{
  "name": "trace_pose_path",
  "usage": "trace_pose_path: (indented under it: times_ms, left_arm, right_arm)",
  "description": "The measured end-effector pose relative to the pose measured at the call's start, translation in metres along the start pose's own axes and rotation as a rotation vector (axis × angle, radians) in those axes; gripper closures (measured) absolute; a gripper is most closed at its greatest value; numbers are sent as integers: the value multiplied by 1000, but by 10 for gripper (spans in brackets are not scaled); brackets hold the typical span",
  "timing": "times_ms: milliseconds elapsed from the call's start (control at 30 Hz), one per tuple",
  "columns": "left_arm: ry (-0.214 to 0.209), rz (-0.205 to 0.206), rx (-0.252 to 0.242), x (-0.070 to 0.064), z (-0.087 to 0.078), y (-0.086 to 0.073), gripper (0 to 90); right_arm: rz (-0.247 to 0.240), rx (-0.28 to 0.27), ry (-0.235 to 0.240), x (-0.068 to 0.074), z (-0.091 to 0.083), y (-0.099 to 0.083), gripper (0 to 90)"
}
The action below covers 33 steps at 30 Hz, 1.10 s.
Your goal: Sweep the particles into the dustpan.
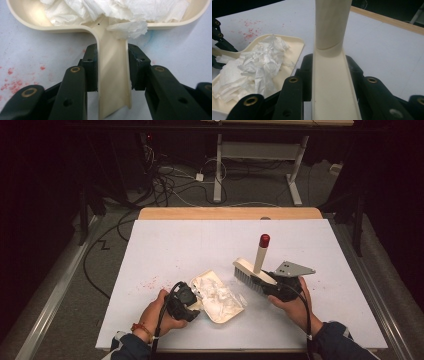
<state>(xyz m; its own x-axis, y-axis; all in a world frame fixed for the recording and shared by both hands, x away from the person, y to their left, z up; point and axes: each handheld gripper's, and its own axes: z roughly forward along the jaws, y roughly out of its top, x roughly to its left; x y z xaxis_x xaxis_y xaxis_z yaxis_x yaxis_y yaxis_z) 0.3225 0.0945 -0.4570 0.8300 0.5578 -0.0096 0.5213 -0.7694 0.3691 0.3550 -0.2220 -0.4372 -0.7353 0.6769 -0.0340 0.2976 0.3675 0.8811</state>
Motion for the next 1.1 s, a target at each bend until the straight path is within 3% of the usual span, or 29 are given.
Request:
trace_pose_path:
  times_ms: [267,400,600,700,767,833,900,967,1100]
  left_arm:
    - [-1,4,2,-2,2,5,626]
    - [-1,12,4,-3,3,9,626]
    - [-6,17,12,-3,4,11,626]
    - [-1,16,7,-4,5,13,626]
    - [-5,13,8,-4,5,14,626]
    - [-4,13,6,-4,5,14,626]
    - [-1,13,4,-5,6,15,626]
    - [1,12,3,-6,6,16,626]
    - [-1,9,-1,-7,7,18,626]
  right_arm:
    - [-14,-95,20,1,-27,15,679]
    - [-37,-93,-36,-4,-28,16,679]
    - [-107,-26,-136,-15,-5,6,679]
    - [-113,24,-127,-18,12,0,679]
    - [-102,18,-89,-16,17,-2,679]
    - [-137,28,-79,-7,18,-1,678]
    - [-137,25,-43,2,19,-2,678]
    - [-156,27,-39,13,21,-3,677]
    - [-144,-5,22,30,24,0,679]
